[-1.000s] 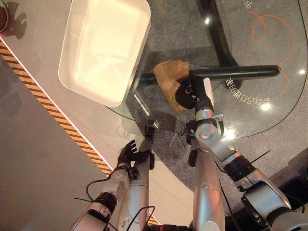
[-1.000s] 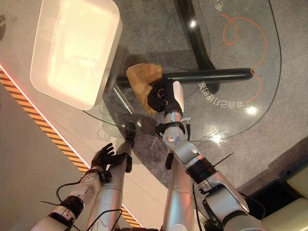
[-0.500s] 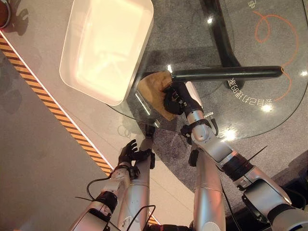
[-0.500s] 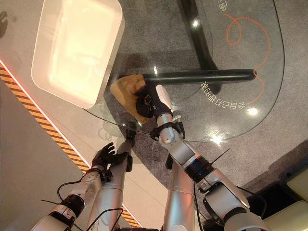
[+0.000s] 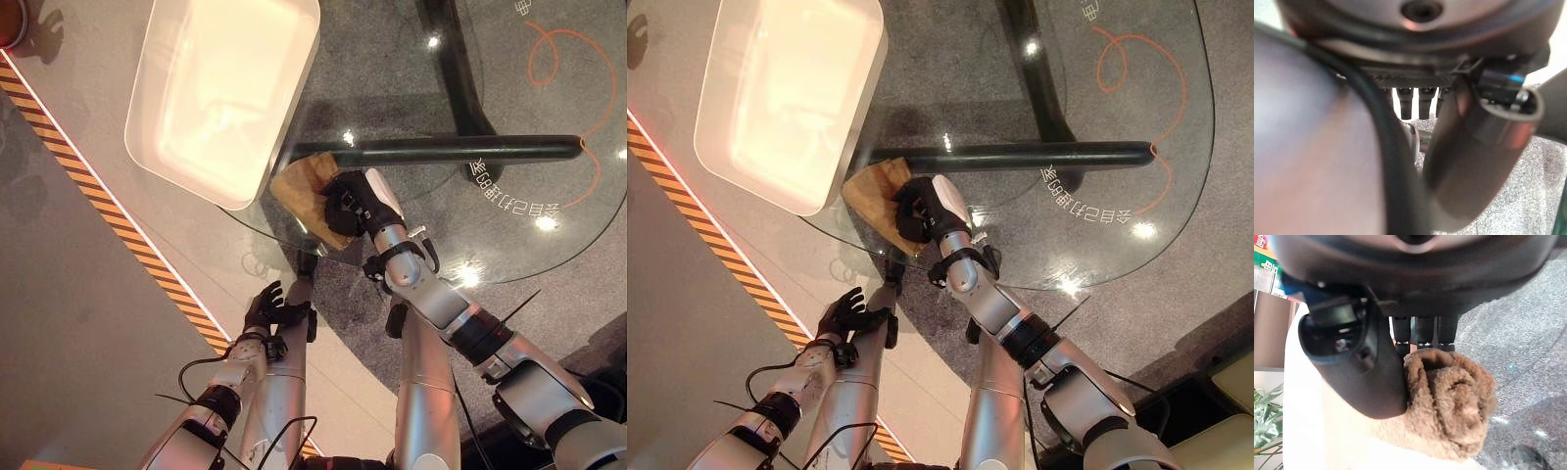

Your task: Wipe the table with a cloth and put it in the basket.

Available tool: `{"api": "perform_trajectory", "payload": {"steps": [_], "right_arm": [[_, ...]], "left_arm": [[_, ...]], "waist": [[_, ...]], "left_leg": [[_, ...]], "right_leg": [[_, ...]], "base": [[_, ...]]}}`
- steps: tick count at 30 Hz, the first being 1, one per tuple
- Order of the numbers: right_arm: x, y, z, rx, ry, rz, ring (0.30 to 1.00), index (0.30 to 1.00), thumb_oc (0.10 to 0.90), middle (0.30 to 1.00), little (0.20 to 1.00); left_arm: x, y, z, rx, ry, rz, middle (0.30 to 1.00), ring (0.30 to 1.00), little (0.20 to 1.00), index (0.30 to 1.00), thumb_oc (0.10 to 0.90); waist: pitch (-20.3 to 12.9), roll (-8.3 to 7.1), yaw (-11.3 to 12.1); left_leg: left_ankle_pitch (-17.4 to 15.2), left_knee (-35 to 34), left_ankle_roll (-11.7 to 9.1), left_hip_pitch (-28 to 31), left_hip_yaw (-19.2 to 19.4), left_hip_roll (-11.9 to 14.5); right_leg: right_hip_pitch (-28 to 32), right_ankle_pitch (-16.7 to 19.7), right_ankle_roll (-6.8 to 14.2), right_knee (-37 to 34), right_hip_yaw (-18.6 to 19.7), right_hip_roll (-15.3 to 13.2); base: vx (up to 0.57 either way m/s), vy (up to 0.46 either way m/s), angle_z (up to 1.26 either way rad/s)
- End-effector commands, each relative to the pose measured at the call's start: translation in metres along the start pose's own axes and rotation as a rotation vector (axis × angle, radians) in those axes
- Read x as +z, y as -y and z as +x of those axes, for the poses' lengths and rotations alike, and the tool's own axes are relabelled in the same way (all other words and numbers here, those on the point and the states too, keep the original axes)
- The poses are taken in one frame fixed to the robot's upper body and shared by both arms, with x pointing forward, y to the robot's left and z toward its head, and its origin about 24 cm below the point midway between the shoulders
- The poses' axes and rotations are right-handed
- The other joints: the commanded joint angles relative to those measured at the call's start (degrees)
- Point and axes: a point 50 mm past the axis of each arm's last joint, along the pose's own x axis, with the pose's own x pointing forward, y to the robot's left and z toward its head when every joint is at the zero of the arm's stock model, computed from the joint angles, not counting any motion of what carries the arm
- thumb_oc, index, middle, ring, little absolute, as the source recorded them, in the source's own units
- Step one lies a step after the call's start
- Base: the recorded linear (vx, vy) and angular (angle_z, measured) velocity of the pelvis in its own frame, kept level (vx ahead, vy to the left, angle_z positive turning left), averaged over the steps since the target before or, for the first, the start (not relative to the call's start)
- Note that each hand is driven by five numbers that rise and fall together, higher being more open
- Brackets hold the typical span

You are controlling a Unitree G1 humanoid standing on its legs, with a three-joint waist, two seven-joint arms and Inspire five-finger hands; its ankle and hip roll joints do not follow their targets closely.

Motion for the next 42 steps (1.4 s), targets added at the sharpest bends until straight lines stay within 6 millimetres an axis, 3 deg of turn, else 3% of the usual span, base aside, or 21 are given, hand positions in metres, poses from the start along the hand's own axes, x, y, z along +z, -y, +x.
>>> {"api": "perform_trajectory", "payload": {"steps": [1,11,25,42], "right_arm": [[0.061,0.004,-0.007,-0.036,0.283,0.096,0.300,0.300,0.100,0.300,0.200],[0.049,0.029,-0.001,-0.277,0.210,0.036,0.300,0.300,0.100,0.300,0.200],[0.018,0.132,-0.011,-0.699,0.082,-0.029,0.300,0.300,0.100,0.300,0.200],[-0.022,0.199,-0.038,-1.034,-0.053,-0.027,0.300,0.300,0.100,0.300,0.200]], "left_arm": [[-0.053,0.002,-0.019,0.006,-0.169,0.012,0.900,0.900,0.900,0.900,0.800],[-0.054,0.000,-0.018,0.015,-0.173,0.016,0.900,0.900,0.900,0.900,0.800],[-0.064,-0.022,-0.025,0.058,-0.166,0.009,0.900,0.900,0.900,0.900,0.800],[-0.062,-0.035,-0.027,0.072,-0.144,-0.007,0.900,0.900,0.900,0.900,0.800]], "waist": [[-0.94,2.01,-0.84],[-0.94,1.84,-1.00],[-0.94,0.04,-2.10],[-0.94,0.14,-3.06]], "left_leg": [[-2.16,4.22,3.72,-3.37,6.08,-3.83],[-2.37,4.18,3.63,-3.19,6.10,-3.66],[-3.14,4.23,3.92,-2.57,6.14,-3.07],[-3.38,3.65,3.97,-3.28,6.13,-2.96]], "right_leg": [[-0.78,5.94,1.21,-6.73,0.85,4.34],[-0.62,5.72,1.24,-6.58,0.75,4.47],[-0.12,6.09,1.66,-6.82,1.65,5.51],[-0.71,6.27,1.74,-7.77,2.33,6.08]], "base": [[0.00,0.000,0.00],[0.00,0.000,0.00],[0.00,-0.012,0.00],[0.00,-0.006,-0.02]]}}
